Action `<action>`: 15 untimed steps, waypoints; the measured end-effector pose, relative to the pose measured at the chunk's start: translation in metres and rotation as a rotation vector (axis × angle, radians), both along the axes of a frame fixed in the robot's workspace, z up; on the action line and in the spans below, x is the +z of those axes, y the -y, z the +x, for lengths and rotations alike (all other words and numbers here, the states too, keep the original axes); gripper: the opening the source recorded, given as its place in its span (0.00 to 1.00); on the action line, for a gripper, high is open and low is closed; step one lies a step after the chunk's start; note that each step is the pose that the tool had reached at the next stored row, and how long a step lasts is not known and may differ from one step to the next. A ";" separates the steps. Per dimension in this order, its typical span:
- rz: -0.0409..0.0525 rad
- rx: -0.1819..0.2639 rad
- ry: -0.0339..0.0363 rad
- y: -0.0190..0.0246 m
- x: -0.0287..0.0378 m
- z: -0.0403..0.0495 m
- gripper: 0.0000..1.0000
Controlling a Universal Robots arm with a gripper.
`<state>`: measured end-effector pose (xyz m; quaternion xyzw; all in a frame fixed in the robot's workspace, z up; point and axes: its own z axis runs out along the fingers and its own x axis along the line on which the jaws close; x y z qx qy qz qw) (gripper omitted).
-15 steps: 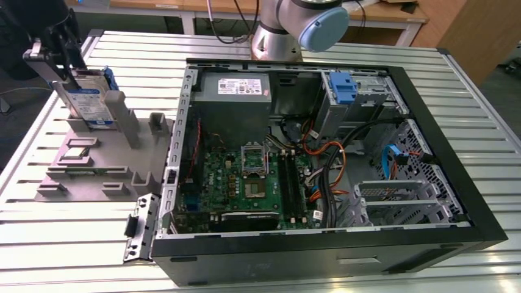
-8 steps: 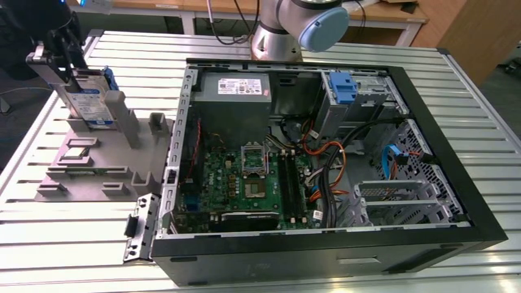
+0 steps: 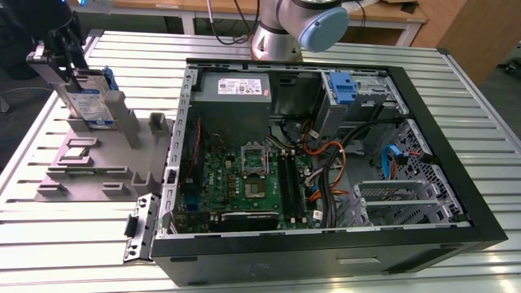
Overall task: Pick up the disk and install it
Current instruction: 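Pick up the disk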
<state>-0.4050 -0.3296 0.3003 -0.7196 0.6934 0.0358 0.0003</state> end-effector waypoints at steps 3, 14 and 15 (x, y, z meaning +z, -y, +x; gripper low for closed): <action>-0.0001 -0.003 0.0000 -0.0019 0.0000 0.0007 0.59; -0.0001 -0.025 -0.0001 -0.0017 -0.0001 0.0046 0.59; -0.0001 -0.025 -0.0001 -0.0017 -0.0001 0.0046 0.59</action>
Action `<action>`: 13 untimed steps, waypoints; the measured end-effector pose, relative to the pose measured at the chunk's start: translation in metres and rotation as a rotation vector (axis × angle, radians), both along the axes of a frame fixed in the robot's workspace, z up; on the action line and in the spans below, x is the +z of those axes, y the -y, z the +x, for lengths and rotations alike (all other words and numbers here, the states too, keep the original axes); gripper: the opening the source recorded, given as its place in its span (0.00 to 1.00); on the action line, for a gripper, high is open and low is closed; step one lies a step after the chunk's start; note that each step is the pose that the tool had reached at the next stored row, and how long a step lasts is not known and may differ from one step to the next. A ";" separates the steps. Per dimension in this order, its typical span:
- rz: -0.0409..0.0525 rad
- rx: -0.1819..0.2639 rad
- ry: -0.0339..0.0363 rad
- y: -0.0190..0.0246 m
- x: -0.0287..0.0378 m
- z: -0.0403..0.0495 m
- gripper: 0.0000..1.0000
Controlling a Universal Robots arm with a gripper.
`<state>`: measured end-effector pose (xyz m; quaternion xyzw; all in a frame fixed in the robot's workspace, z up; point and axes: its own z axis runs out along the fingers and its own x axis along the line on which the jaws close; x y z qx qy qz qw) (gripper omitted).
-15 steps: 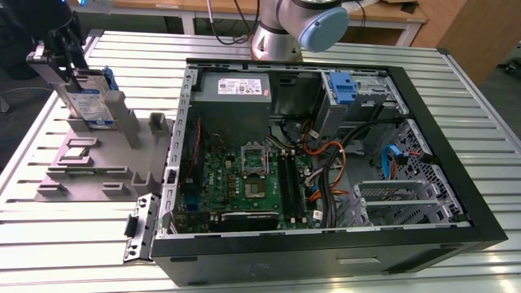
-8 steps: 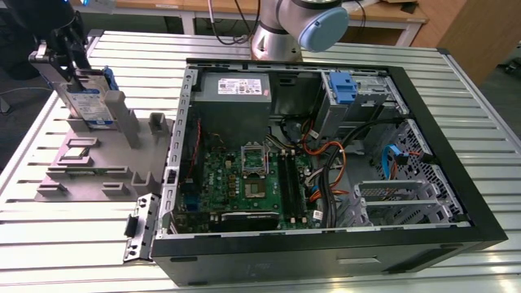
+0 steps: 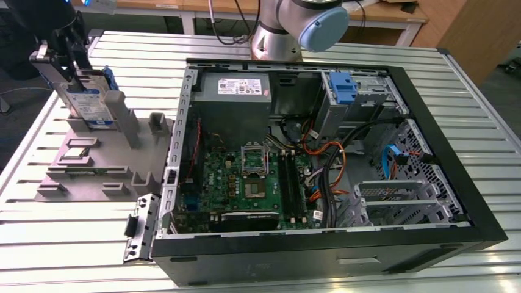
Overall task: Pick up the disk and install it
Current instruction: 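Pick up the disk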
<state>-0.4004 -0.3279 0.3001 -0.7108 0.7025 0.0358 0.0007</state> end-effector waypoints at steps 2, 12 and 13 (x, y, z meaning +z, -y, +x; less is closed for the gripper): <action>0.0000 0.000 0.0000 0.0000 0.0000 0.0000 0.59; 0.0000 -0.001 0.0001 0.0000 0.0000 0.0001 0.49; 0.0000 -0.001 0.0000 0.0000 0.0000 0.0001 0.42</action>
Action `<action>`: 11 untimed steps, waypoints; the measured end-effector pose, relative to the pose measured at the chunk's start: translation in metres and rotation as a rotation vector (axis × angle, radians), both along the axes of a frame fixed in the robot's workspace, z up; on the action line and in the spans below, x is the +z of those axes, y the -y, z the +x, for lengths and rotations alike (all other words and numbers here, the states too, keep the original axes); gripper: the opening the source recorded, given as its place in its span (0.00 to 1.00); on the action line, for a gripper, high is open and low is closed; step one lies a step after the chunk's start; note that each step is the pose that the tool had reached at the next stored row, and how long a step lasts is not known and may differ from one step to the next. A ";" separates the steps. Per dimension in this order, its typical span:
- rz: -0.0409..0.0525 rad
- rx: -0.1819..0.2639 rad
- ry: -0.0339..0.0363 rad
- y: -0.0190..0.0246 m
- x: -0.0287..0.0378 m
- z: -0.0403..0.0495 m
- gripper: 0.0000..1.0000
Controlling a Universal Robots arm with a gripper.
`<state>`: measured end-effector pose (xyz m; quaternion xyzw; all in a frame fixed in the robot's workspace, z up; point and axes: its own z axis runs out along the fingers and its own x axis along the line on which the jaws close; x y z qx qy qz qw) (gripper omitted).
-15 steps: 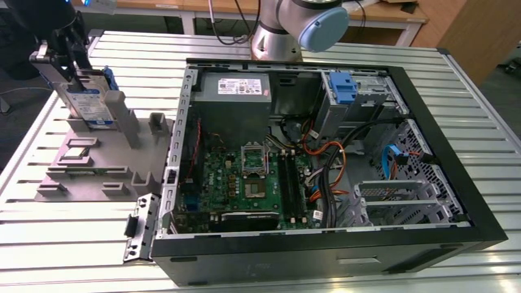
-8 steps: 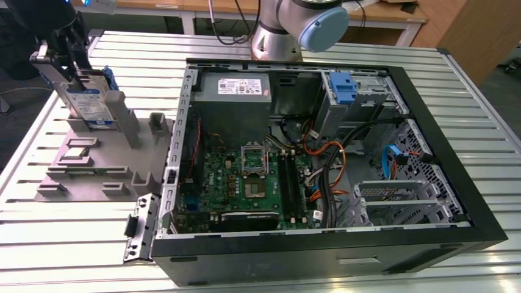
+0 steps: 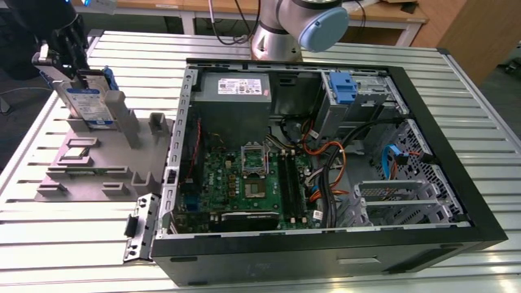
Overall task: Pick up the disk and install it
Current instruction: 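Pick up the disk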
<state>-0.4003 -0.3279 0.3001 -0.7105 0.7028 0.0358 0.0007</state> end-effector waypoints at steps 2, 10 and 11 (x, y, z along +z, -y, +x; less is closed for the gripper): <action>0.0000 0.000 0.0000 0.0000 0.0000 0.0000 0.42; -0.0002 -0.001 -0.0002 0.0001 0.0001 0.0000 0.41; -0.0001 -0.001 -0.0001 0.0000 0.0001 0.0000 0.35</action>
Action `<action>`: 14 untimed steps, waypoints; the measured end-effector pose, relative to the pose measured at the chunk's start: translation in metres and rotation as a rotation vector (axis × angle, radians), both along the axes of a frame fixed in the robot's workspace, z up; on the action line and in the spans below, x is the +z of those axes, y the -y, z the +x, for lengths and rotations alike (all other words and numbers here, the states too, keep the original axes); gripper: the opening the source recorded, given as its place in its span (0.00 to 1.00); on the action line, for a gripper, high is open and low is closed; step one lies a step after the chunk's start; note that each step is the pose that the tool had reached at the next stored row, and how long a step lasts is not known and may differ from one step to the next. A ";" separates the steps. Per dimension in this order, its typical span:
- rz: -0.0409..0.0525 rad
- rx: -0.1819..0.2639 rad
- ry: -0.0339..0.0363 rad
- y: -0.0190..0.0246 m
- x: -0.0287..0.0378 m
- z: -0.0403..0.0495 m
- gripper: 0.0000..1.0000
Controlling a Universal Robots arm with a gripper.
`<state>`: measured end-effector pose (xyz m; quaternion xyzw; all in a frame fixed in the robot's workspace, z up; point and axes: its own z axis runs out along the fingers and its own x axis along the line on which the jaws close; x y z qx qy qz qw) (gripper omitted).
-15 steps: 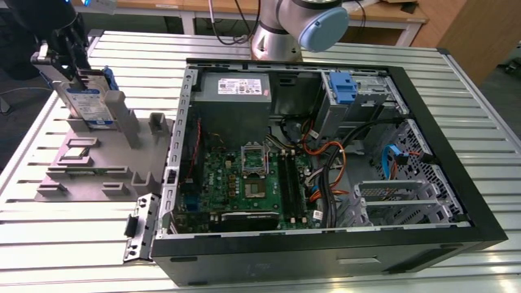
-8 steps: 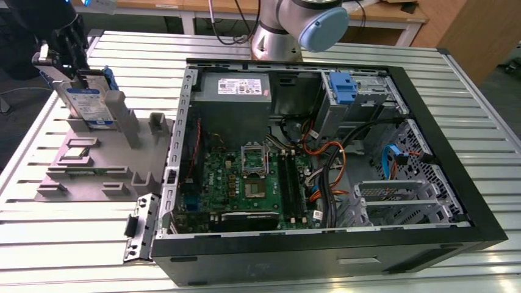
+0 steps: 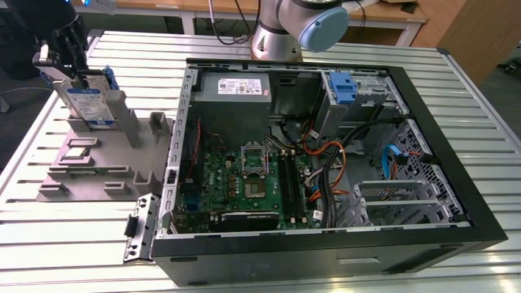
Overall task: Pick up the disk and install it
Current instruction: 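Pick up the disk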
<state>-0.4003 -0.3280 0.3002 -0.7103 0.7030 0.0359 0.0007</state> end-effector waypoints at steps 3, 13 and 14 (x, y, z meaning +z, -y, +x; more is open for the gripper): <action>0.0000 0.000 0.0001 0.0000 0.0000 0.0000 0.35; 0.0000 -0.023 0.0001 0.0000 -0.0002 0.0001 0.35; 0.0001 -0.023 0.0002 0.0000 -0.0002 0.0001 0.35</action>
